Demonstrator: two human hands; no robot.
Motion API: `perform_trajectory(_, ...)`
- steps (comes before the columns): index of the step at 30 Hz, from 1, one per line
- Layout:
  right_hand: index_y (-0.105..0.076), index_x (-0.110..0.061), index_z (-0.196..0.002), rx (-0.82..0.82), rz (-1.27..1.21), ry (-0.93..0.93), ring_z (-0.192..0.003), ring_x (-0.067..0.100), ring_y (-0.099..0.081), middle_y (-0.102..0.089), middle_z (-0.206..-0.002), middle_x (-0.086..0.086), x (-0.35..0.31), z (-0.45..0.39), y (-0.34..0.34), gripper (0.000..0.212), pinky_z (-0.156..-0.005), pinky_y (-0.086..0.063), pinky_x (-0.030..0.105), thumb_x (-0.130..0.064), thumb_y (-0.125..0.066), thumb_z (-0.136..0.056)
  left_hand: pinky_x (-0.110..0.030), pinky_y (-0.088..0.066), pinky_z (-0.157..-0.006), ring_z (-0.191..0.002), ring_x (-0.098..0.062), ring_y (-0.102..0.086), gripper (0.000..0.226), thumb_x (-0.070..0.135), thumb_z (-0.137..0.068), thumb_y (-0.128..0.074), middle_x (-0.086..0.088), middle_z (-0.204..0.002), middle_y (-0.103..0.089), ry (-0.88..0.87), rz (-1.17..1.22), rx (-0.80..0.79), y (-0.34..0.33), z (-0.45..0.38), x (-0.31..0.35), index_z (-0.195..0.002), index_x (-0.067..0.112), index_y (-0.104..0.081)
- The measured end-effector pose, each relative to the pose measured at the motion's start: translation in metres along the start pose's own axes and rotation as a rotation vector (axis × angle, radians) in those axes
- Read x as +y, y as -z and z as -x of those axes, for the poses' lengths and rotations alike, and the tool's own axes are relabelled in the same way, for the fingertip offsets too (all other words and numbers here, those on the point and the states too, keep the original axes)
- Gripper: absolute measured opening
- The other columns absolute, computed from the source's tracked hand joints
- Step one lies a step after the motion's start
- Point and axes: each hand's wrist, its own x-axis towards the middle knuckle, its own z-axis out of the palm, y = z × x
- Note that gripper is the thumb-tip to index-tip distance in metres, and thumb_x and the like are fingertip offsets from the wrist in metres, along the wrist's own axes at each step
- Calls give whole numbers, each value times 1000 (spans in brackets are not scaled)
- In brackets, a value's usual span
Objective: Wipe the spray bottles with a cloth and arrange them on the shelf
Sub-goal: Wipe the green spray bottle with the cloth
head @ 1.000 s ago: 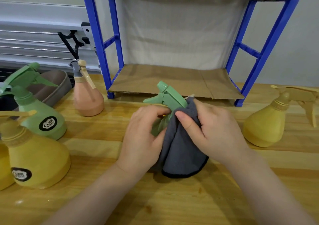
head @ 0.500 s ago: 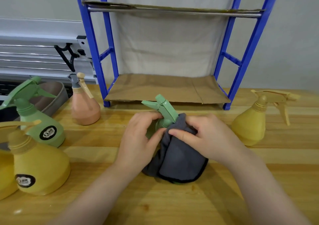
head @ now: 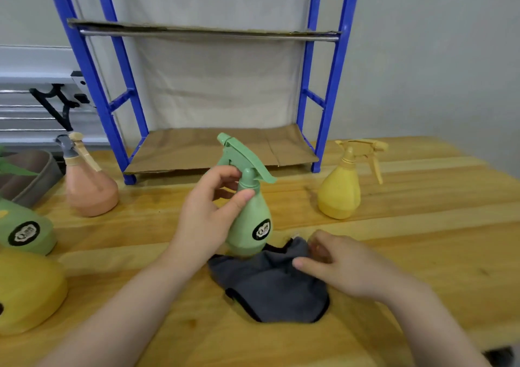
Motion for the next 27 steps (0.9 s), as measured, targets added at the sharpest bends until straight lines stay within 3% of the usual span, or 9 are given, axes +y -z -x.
perform_trajectory(2, -51, -35, -98, 110, -120, -3, -78, 3, -58, -61, -88, -12, 10, 10, 7, 31, -70, -47, 25, -62, -58, -84, -22, -50, -80, -87, -9, -62, 22, 13, -84, -73, 14, -94, -67, -1, 55, -38, -18, -5, 14, -98, 27, -62)
perform_trajectory(5, -55, -33, -99, 332, -339, 33, -72, 8, -57, -63, -86, -11, 22, 20, 13, 17, -69, -45, 22, -39, -66, -88, -22, -52, -81, -88, -5, -63, 23, 11, -84, -72, 18, -92, -67, -10, 136, -104, -48, -14, 35, -96, 28, -61)
perform_trajectory(9, -57, -32, -105, 506, -678, 82, -81, 19, -60, -67, -92, -5, 37, 31, 18, 24, -70, -49, 28, -16, -66, -89, -21, -51, -83, -91, -4, -62, 22, 13, -84, -73, 9, -98, -67, 9, 207, -172, -93, -19, 44, -99, 25, -62)
perform_trajectory(12, -54, -37, -106, 604, -631, 53, -79, 11, -60, -66, -97, -10, 56, 35, 18, 28, -70, -48, 20, -21, -69, -87, -17, -51, -82, -90, 2, -61, 24, 8, -85, -72, 8, -99, -67, 69, 245, -207, -125, -17, 45, -100, 23, -62)
perform_trajectory(16, -49, -40, -109, 651, -452, -52, -84, 10, -60, -62, -101, -17, 80, 36, 20, 37, -73, -50, 30, -37, -73, -81, -16, -49, -83, -95, -4, -63, 25, 5, -84, -72, 5, -102, -68, 133, 293, -240, -159, -16, 43, -103, 18, -62)
perform_trajectory(21, -47, -33, -115, 642, -289, -210, -85, 13, -59, -61, -102, -11, 95, 31, 17, 52, -75, -50, 35, -54, -73, -75, -15, -49, -84, -97, -6, -63, 25, 7, -84, -73, 3, -104, -69, 175, 259, -274, -190, -10, 35, -104, 18, -64)
perform_trajectory(27, -48, -26, -127, 655, -264, -213, -97, 19, -60, -62, -115, -5, 102, 26, 19, 54, -81, -50, 36, -50, -68, -83, -20, -50, -89, -97, -4, -63, 25, 10, -85, -72, 7, -104, -68, 179, 225, -246, -206, -17, 28, -108, 19, -64)
